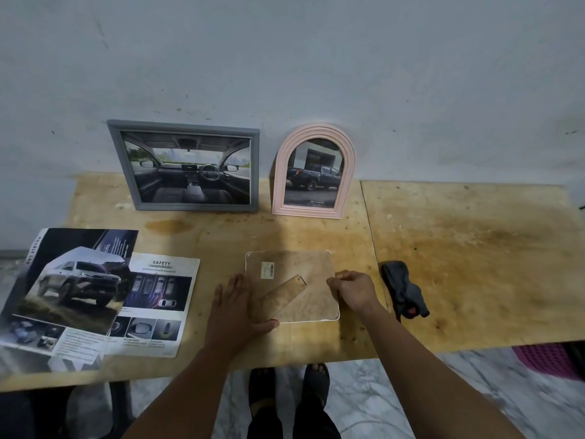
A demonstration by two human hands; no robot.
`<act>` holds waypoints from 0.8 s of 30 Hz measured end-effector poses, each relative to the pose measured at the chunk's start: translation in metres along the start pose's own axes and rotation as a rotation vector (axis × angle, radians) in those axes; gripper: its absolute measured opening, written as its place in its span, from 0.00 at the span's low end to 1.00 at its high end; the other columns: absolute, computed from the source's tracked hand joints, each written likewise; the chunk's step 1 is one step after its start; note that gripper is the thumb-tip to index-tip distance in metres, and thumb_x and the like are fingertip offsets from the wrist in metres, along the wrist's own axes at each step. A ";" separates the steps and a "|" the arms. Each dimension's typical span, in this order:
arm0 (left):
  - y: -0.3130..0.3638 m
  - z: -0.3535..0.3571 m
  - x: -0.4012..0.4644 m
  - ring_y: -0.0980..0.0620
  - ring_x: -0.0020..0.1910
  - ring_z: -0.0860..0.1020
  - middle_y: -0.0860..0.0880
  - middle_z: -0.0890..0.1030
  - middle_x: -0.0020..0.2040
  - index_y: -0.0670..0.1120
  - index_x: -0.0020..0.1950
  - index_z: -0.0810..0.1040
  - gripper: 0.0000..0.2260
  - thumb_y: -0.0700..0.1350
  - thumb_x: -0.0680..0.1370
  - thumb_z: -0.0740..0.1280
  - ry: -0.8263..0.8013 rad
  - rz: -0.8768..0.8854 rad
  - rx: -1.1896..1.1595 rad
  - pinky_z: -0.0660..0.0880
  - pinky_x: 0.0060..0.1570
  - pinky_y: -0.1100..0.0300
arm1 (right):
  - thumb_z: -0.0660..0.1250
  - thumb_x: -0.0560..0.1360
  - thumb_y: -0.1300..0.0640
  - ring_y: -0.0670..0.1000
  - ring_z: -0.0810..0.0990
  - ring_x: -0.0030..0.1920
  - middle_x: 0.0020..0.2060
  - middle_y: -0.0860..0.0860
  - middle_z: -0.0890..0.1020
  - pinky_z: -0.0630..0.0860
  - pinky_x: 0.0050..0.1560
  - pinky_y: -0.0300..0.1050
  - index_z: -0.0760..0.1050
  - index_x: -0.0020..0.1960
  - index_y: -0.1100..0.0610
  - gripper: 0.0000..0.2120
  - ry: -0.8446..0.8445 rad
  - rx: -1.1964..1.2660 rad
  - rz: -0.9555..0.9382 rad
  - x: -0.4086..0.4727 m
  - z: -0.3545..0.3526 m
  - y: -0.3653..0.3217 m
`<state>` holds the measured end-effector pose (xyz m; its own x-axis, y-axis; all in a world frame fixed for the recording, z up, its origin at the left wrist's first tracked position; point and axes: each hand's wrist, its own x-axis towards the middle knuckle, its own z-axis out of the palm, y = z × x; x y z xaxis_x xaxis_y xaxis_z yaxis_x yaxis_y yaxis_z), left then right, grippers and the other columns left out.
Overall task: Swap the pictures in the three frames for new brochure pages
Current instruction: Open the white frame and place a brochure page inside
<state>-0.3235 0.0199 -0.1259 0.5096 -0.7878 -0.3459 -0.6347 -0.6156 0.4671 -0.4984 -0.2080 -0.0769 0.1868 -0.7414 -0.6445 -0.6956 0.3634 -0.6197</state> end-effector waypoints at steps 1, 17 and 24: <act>0.000 0.000 0.000 0.54 0.83 0.41 0.49 0.47 0.85 0.47 0.84 0.39 0.60 0.78 0.67 0.65 0.003 0.001 -0.006 0.35 0.81 0.50 | 0.78 0.72 0.56 0.59 0.84 0.47 0.42 0.56 0.86 0.82 0.51 0.54 0.83 0.44 0.65 0.12 -0.015 -0.022 0.003 0.000 0.000 0.001; -0.008 0.002 0.003 0.53 0.83 0.40 0.47 0.48 0.85 0.46 0.83 0.36 0.61 0.79 0.65 0.60 -0.008 0.061 0.020 0.34 0.80 0.49 | 0.69 0.80 0.53 0.57 0.77 0.40 0.38 0.56 0.81 0.73 0.44 0.48 0.80 0.40 0.59 0.14 -0.048 -0.105 0.030 0.016 -0.002 0.012; -0.007 -0.001 0.003 0.53 0.83 0.38 0.47 0.45 0.85 0.45 0.83 0.36 0.61 0.80 0.68 0.61 -0.045 0.067 0.067 0.30 0.78 0.53 | 0.66 0.81 0.65 0.52 0.79 0.37 0.42 0.57 0.83 0.76 0.37 0.42 0.78 0.59 0.62 0.07 -0.019 0.210 -0.023 0.000 -0.017 0.027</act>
<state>-0.3173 0.0216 -0.1293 0.4390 -0.8264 -0.3525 -0.7045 -0.5601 0.4358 -0.5286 -0.2081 -0.0862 0.2152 -0.7408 -0.6363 -0.5317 0.4577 -0.7126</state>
